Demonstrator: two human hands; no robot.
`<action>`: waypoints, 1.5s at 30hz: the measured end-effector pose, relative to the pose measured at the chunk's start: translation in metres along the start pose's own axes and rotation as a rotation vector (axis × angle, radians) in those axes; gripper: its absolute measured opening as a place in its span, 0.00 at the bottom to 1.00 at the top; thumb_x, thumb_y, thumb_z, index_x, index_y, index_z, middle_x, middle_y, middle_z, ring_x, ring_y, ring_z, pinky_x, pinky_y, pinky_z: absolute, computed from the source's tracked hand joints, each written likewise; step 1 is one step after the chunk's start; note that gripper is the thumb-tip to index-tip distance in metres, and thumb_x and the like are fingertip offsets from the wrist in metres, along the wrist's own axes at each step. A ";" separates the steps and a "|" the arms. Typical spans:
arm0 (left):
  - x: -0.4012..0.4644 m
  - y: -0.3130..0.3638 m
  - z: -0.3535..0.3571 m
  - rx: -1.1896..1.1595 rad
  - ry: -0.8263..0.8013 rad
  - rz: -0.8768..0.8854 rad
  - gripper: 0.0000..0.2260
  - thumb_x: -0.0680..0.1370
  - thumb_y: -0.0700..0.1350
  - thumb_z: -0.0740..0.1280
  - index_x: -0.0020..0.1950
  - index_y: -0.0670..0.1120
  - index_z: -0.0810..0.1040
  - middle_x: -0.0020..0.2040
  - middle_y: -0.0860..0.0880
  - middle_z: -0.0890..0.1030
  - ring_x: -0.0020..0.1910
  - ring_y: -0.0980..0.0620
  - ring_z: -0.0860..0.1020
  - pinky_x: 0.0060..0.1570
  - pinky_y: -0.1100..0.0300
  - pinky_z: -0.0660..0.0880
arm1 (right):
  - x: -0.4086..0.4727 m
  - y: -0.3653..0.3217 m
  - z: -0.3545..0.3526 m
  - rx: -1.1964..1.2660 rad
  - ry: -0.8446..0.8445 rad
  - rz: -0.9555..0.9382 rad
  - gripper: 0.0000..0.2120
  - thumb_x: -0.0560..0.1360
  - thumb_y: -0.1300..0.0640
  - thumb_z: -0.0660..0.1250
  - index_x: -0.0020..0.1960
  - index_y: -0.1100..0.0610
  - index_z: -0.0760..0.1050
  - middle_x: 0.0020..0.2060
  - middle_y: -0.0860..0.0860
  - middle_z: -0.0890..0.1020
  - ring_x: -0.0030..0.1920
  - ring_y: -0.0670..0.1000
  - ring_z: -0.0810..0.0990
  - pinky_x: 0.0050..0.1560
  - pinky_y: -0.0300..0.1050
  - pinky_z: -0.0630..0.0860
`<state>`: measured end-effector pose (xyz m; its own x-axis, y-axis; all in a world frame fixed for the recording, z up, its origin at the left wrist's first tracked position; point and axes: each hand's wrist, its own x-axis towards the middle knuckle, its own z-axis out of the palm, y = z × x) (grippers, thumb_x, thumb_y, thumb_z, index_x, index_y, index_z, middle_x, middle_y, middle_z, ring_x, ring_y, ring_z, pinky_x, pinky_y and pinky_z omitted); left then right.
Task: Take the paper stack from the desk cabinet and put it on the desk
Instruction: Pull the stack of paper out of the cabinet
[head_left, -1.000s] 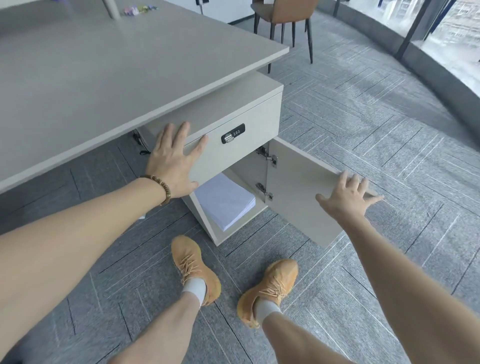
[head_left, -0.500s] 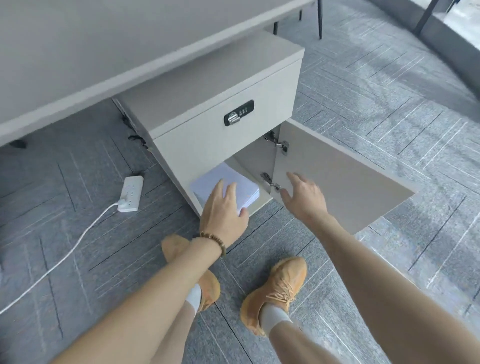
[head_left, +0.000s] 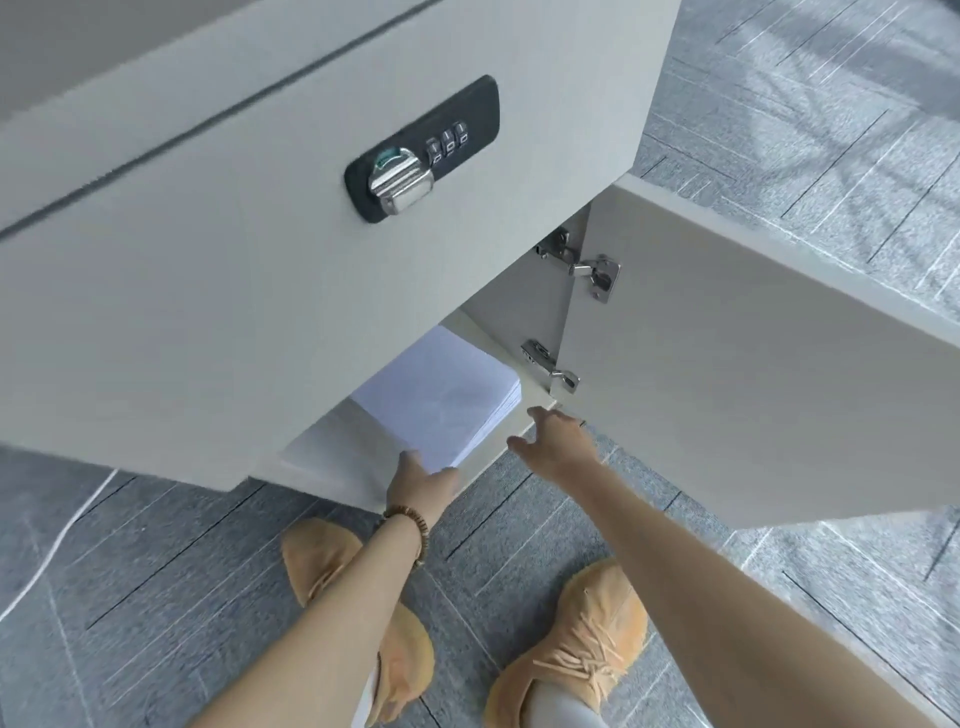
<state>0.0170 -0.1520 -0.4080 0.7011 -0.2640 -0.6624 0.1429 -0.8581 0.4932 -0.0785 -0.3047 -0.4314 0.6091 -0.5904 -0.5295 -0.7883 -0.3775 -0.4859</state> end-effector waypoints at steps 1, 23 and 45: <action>0.015 -0.002 0.003 -0.053 -0.003 -0.047 0.31 0.74 0.45 0.67 0.75 0.42 0.62 0.63 0.42 0.76 0.56 0.42 0.78 0.50 0.54 0.76 | 0.014 0.000 0.003 -0.003 -0.018 0.002 0.32 0.76 0.45 0.65 0.75 0.58 0.64 0.65 0.59 0.77 0.60 0.59 0.80 0.60 0.57 0.79; 0.112 -0.008 0.051 -0.220 0.155 -0.282 0.40 0.76 0.46 0.67 0.81 0.45 0.46 0.80 0.41 0.52 0.78 0.41 0.55 0.71 0.48 0.62 | 0.150 0.012 0.054 0.019 -0.010 -0.073 0.28 0.79 0.53 0.62 0.76 0.61 0.62 0.71 0.60 0.71 0.71 0.60 0.69 0.70 0.54 0.67; 0.080 -0.065 0.100 -0.681 0.335 -0.466 0.33 0.72 0.53 0.76 0.66 0.35 0.67 0.56 0.41 0.77 0.52 0.41 0.77 0.48 0.53 0.74 | 0.114 0.079 0.070 0.360 -0.126 0.139 0.24 0.79 0.45 0.64 0.68 0.59 0.74 0.61 0.58 0.81 0.60 0.59 0.79 0.56 0.50 0.73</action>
<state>-0.0061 -0.1611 -0.5495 0.6200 0.2807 -0.7327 0.7743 -0.3696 0.5136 -0.0646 -0.3521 -0.5788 0.5221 -0.5175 -0.6779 -0.7970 -0.0130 -0.6039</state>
